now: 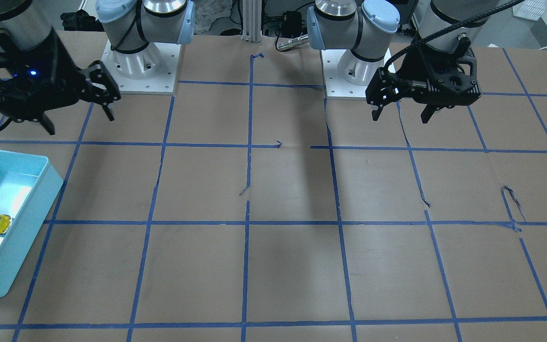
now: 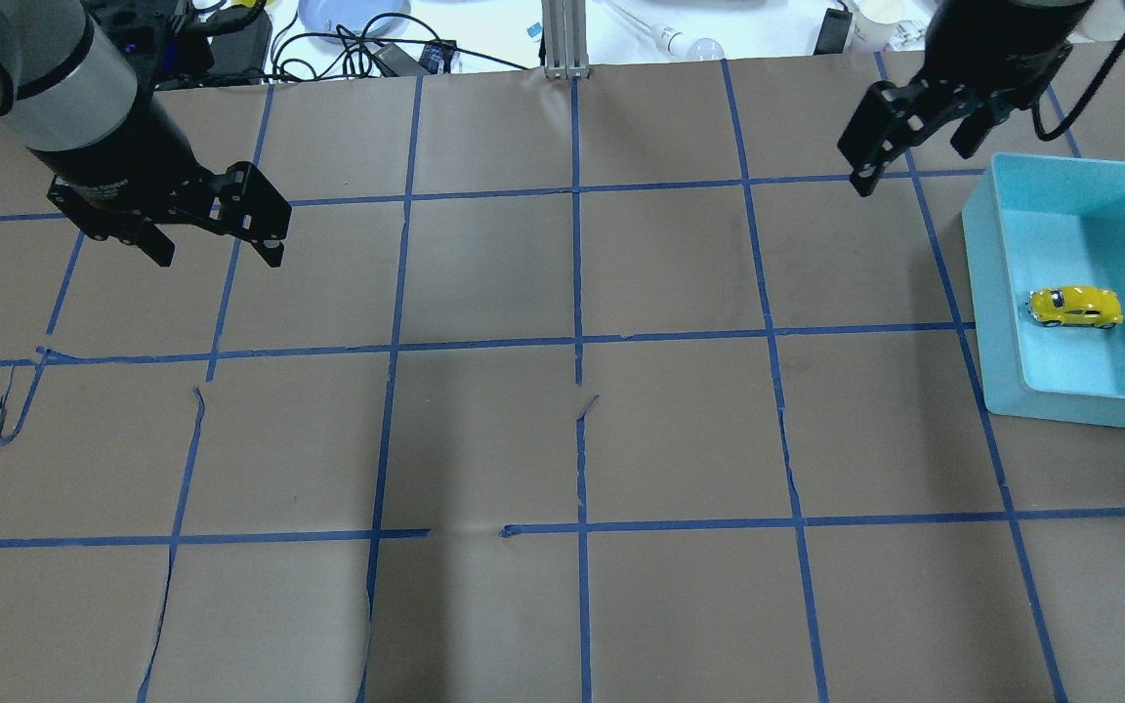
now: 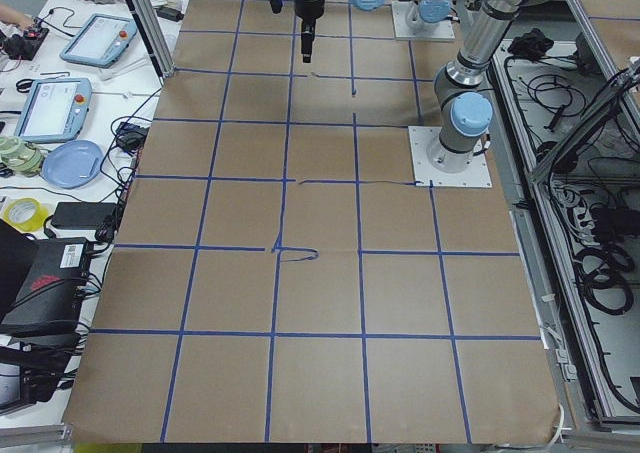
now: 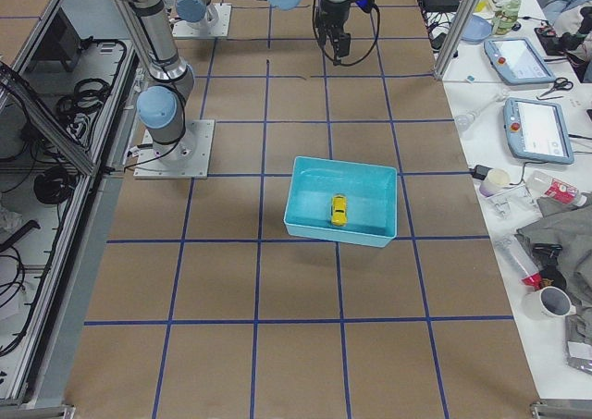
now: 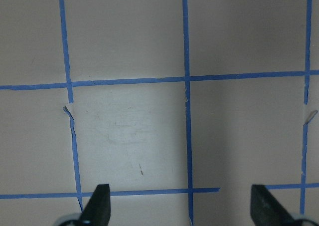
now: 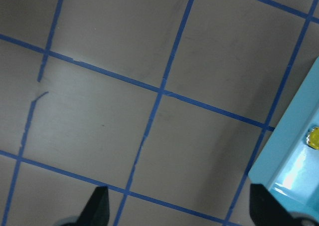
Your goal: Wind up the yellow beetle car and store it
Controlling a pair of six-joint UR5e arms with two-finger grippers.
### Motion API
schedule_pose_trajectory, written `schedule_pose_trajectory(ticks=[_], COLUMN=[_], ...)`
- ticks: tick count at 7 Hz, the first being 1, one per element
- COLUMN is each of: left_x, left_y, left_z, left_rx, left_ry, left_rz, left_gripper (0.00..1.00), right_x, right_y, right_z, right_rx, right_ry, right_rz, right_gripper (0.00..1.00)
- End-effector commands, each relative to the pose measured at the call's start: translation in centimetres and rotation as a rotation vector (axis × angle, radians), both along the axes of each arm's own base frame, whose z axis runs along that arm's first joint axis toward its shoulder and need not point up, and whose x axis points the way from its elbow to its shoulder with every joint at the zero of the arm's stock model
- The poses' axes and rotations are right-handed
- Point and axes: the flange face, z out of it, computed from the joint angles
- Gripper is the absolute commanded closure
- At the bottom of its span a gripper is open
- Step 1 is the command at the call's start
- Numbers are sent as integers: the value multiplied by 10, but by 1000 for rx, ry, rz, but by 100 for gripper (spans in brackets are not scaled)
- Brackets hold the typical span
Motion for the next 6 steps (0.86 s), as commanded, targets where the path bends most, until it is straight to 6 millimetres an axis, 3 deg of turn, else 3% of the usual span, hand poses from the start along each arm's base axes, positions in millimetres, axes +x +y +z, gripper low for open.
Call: schedule_pose_trajectory(ticks=[1, 6], left_x=[0, 0], left_y=[1, 1], left_z=[2, 2], left_rx=[-4, -4], left_ry=[-1, -1], left_rz=[0, -2], left_gripper=[0, 0], right_x=[63, 69], right_y=[17, 18], right_z=[1, -2], right_rx=[-7, -7], right_ry=[-1, -11], right_rz=[-125, -145], right_gripper=[0, 0])
